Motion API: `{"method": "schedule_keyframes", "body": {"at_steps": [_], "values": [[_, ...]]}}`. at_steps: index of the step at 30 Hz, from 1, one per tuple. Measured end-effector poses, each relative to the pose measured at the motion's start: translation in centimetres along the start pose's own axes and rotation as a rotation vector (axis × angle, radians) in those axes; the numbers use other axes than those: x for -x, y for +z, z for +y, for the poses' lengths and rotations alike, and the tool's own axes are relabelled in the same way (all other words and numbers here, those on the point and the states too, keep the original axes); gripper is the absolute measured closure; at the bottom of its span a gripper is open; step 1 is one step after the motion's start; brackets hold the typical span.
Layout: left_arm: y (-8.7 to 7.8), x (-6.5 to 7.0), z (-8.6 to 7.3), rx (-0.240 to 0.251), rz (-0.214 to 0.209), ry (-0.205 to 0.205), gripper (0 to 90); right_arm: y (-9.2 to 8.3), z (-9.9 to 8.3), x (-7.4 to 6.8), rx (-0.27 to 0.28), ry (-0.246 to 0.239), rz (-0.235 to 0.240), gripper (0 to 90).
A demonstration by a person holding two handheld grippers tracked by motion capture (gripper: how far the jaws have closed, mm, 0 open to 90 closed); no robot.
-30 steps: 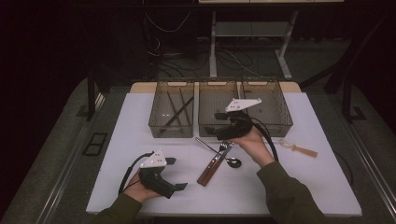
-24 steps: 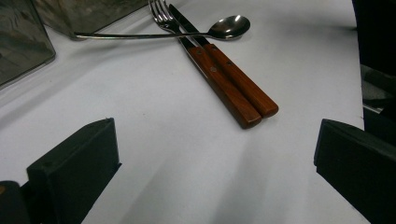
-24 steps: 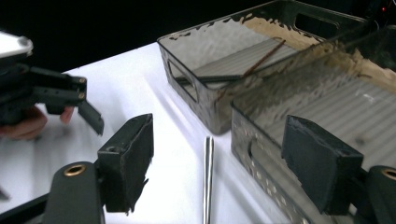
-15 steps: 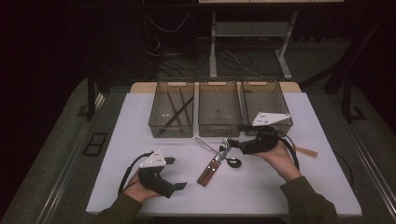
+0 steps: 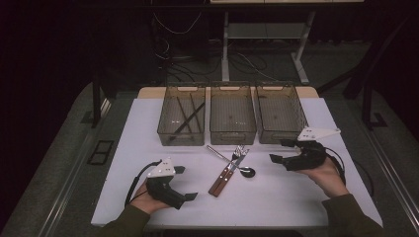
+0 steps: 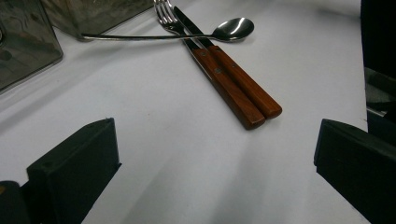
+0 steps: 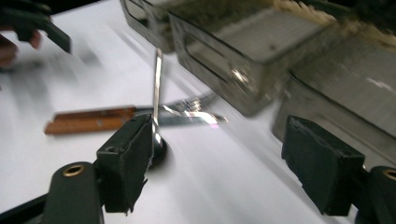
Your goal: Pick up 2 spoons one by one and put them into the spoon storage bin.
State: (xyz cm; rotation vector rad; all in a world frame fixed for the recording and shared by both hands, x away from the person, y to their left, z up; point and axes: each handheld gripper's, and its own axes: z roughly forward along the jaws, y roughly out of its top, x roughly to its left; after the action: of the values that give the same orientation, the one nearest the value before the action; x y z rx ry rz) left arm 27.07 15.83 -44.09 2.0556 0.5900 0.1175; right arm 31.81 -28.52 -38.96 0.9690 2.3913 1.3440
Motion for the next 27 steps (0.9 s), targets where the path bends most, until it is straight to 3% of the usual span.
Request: {"method": "schedule_keyframes", "body": {"at_steps": [11,19,27], "values": [[0.0,-0.1,-0.1,-0.001,0.000,0.002,0.0,-3.6,-3.0,4.7,-0.043,0.096,-0.120,34.0],[0.1,-0.1,-0.1,-0.006,-0.002,-0.002,0.0,-4.5,-5.0,7.8,-0.088,0.188,-0.223,45.1],[0.2,-0.1,-0.1,-0.006,-0.002,-0.001,0.0,-3.9,-6.3,9.8,-0.135,0.249,-0.234,55.1]]}}
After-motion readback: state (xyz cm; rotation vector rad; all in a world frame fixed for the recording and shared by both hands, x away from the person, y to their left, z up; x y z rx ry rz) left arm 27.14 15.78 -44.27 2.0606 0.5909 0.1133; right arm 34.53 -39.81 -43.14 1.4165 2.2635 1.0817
